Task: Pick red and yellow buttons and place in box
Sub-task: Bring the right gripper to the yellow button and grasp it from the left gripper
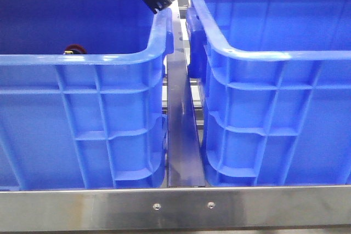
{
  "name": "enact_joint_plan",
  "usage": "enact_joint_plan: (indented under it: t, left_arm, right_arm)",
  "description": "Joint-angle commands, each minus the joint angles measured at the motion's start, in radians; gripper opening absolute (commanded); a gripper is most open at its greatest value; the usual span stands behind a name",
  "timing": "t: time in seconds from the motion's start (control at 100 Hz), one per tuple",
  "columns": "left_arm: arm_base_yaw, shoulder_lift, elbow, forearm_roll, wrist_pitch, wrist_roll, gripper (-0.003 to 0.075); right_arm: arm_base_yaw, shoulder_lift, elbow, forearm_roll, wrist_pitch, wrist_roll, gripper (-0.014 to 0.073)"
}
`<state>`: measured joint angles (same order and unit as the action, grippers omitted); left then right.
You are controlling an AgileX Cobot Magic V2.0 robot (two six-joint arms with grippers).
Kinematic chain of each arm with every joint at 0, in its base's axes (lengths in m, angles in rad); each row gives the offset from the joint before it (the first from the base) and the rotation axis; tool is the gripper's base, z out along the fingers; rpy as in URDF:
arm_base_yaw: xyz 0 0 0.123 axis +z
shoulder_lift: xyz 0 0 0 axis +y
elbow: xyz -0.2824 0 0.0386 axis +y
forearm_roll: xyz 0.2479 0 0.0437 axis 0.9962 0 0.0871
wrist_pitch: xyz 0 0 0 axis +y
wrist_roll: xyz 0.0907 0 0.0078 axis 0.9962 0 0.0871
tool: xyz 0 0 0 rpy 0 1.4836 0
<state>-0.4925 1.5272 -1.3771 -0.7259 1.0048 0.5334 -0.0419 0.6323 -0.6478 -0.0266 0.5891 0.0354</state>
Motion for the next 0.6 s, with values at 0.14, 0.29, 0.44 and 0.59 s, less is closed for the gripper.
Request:
enact_joint_plan:
  t: [0.14, 0.29, 0.44, 0.59]
  left_arm:
    - [-0.008, -0.033, -0.027, -0.060, -0.027, 0.003, 0.0021]
    - [-0.008, -0.033, -0.027, -0.060, -0.027, 0.003, 0.0021]
    - [-0.008, -0.033, -0.027, -0.060, -0.027, 0.003, 0.0021]
    - [-0.008, -0.033, -0.027, -0.060, -0.027, 0.003, 0.0021]
  right_arm:
    - [-0.003, 0.179, -0.155, 0.134, -0.009, -0.004, 0.0553]
    - [0.001, 0.276, -0.192, 0.287, 0.036, -0.013, 0.0506]
    - [0.028, 0.324, -0.207, 0.518, 0.045, -0.144, 0.0485]
    - [0.057, 0.373, -0.237, 0.849, 0.100, -0.301, 0.0485]
